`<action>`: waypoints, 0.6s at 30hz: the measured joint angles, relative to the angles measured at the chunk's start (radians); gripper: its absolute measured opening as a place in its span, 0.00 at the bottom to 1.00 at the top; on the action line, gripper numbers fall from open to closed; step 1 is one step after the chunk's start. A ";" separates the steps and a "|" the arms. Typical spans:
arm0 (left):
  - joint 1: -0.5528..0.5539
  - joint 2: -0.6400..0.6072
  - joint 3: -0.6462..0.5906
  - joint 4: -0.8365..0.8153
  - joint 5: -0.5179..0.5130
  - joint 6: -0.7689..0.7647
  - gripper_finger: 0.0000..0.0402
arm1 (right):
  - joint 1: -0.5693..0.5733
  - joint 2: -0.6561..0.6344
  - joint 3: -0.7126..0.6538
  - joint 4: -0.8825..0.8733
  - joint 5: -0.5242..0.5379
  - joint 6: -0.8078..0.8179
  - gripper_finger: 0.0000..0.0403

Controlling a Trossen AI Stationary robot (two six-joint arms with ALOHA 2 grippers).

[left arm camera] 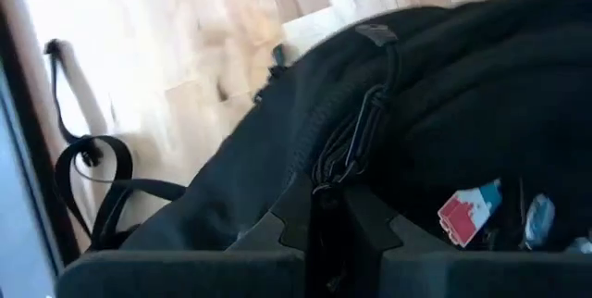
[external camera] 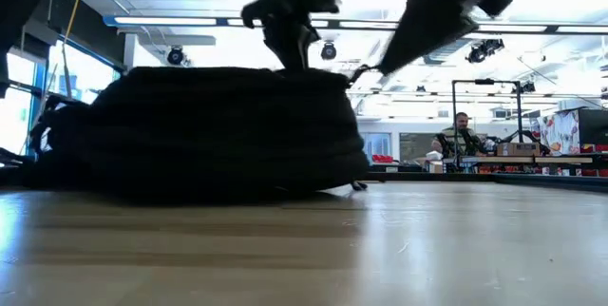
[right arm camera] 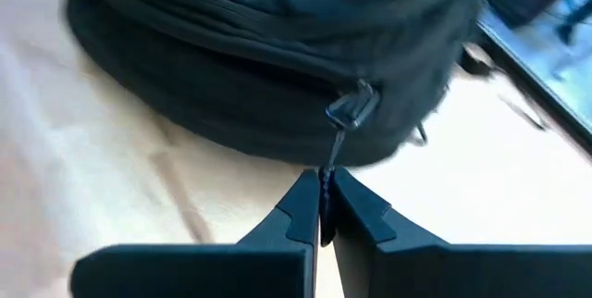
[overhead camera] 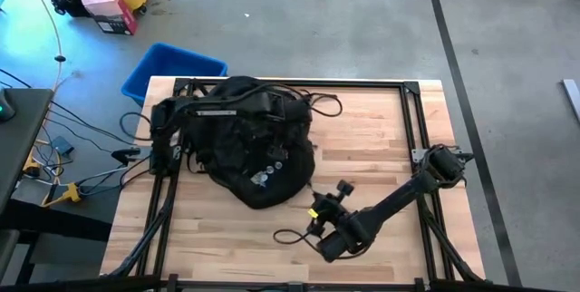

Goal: Unpack backpack
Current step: Close the black backpack

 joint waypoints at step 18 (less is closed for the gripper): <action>-0.038 -0.179 -0.383 0.304 -0.303 -0.222 0.02 | -0.104 0.001 -0.035 0.611 -0.211 -0.583 0.00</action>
